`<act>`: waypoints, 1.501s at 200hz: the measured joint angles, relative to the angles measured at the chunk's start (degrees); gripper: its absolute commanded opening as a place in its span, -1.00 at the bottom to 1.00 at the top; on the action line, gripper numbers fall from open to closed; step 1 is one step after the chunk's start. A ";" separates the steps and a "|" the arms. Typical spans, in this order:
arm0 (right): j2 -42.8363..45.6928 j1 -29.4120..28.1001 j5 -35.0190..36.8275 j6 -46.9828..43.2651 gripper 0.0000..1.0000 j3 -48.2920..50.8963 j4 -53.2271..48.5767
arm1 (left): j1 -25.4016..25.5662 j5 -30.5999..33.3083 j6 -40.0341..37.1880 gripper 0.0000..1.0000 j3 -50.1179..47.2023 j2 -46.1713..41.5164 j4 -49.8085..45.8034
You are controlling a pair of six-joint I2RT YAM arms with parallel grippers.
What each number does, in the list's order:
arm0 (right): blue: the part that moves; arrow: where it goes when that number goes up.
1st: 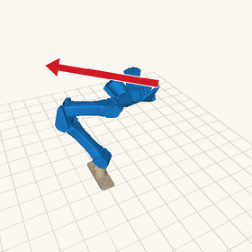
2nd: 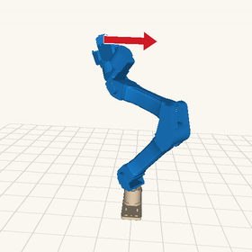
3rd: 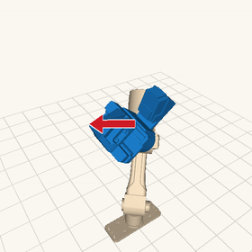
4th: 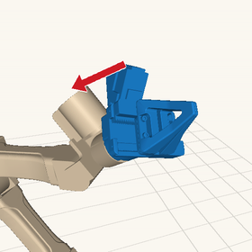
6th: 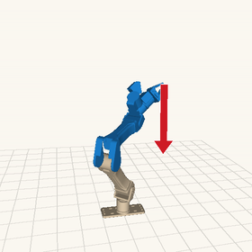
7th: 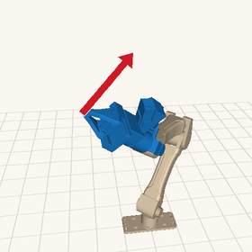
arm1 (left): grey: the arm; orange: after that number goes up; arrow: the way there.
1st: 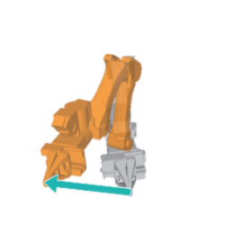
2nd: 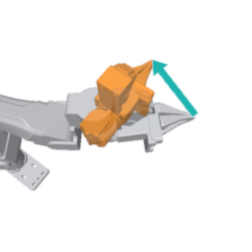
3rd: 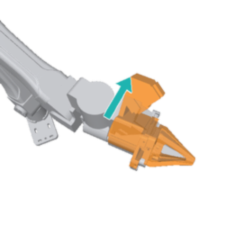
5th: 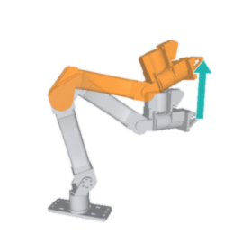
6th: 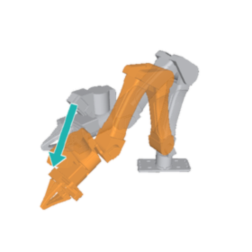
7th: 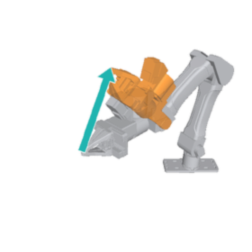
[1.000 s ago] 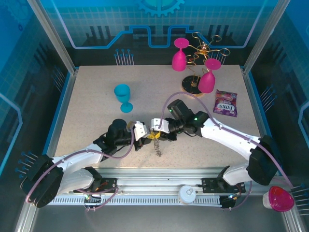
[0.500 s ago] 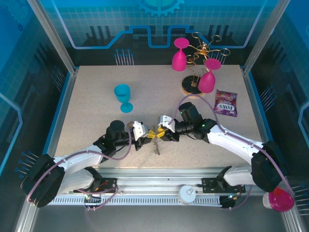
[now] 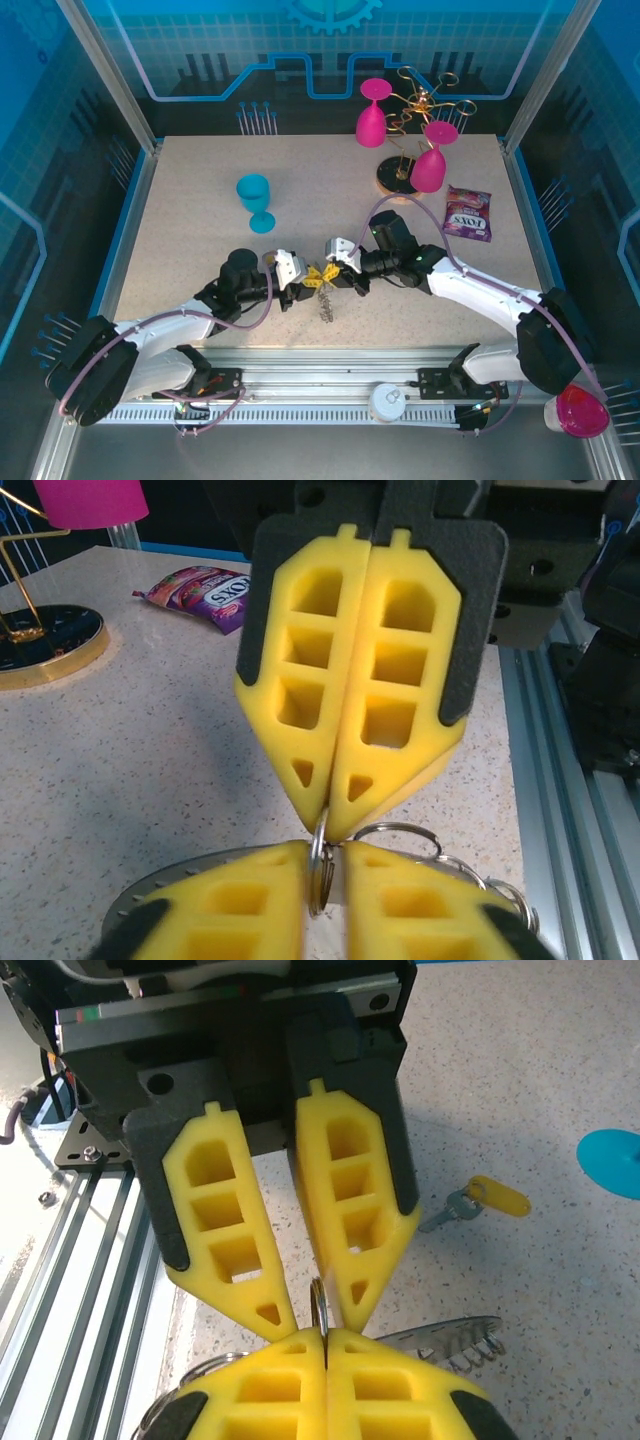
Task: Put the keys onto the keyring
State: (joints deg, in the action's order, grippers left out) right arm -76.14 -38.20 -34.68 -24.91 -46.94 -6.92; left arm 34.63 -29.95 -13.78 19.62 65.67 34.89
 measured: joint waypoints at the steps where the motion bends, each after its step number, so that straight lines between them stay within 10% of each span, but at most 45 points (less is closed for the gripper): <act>1: 0.00 0.00 0.04 -0.07 -1.00 -0.04 -0.17 | 0.00 0.04 0.20 -0.53 0.00 -0.04 -0.04; 187: -5.31 -7.67 15.23 -13.14 -1.00 -17.27 -25.59 | 0.04 1.22 -6.29 -1.00 4.00 -4.00 -16.65; 221: -4.90 -7.30 14.75 -12.50 -0.84 -16.68 -24.39 | 0.04 1.22 -6.03 -1.00 4.00 -4.02 -16.20; 243: -2.84 -5.25 11.15 -10.10 -0.35 -13.40 -20.52 | 0.04 1.20 -5.64 -1.00 3.98 -4.02 -14.56; 300: 2.14 1.84 0.48 -1.66 -0.37 -0.87 -5.20 | 0.02 1.07 -3.82 -1.00 2.69 -3.78 -9.20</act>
State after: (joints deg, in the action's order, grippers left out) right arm -74.00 -36.36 -34.20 -26.57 -47.81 -12.12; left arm 34.65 -28.88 -17.61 22.31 61.89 25.69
